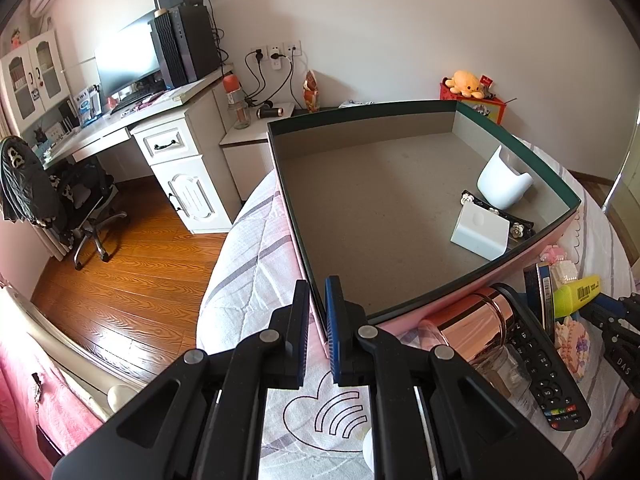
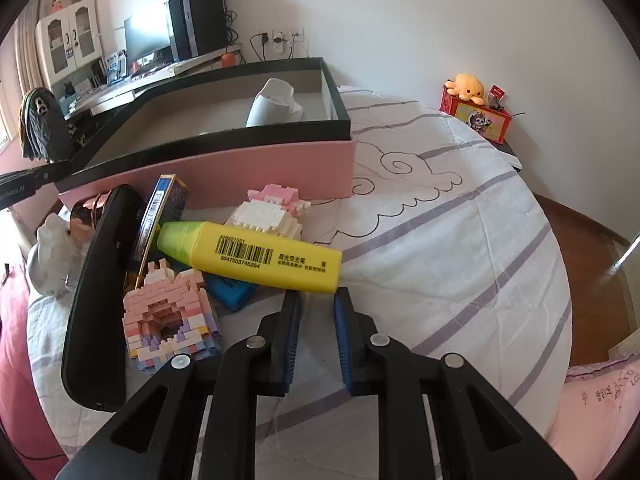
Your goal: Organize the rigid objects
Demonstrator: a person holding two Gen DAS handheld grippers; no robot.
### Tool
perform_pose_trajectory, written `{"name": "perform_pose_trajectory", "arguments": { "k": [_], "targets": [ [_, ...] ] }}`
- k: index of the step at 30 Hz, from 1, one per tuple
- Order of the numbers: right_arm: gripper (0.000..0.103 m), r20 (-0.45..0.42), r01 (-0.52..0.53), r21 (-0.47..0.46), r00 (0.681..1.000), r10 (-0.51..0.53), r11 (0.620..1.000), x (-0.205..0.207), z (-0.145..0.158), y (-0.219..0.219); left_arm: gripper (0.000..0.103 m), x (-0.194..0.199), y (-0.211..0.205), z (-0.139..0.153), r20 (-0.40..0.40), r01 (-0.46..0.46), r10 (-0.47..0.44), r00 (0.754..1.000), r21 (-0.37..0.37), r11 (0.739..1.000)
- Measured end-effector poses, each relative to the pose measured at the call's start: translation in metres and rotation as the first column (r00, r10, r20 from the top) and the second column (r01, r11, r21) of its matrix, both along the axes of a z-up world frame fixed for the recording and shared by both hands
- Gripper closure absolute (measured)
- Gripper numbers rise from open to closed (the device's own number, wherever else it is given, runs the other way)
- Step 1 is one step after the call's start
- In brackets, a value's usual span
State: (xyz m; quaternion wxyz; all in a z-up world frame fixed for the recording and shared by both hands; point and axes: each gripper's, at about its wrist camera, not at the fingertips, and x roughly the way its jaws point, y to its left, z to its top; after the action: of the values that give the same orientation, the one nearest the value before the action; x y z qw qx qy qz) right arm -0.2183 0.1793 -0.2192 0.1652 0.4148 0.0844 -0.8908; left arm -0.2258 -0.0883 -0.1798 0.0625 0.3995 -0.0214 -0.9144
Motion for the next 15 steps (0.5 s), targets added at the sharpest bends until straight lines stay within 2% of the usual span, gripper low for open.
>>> {"name": "perform_pose_trajectory", "arguments": {
  "k": [3,5,7,10,15],
  "targets": [
    [0.081,-0.02,0.007,0.034,1.0,-0.007,0.999,0.0,0.001,-0.006,0.096,0.0,0.0,0.0,0.0,-0.001,0.001,1.0,-0.001,1.0],
    [0.073,-0.019,0.017,0.034,1.0,-0.016,0.999,-0.002,0.0,-0.007,0.096,0.0,0.0,0.0,0.001,0.0,0.0,1.0,0.0,1.0],
    [0.066,0.003,0.042,-0.033,0.999,-0.042,0.999,-0.004,0.001,0.001,0.096,0.0,0.0,0.0,0.002,0.001,-0.001,1.0,0.003,1.0],
    [0.065,0.062,0.073,-0.186,0.996,-0.062,0.98,-0.003,0.003,0.016,0.096,0.0,0.0,0.001,0.002,0.003,-0.003,1.0,0.002,1.0],
    [0.061,0.095,0.093,-0.239,0.993,-0.072,0.967,0.004,0.005,0.019,0.096,0.001,0.0,0.0,0.0,0.0,0.0,1.0,-0.001,1.0]
  ]
}}
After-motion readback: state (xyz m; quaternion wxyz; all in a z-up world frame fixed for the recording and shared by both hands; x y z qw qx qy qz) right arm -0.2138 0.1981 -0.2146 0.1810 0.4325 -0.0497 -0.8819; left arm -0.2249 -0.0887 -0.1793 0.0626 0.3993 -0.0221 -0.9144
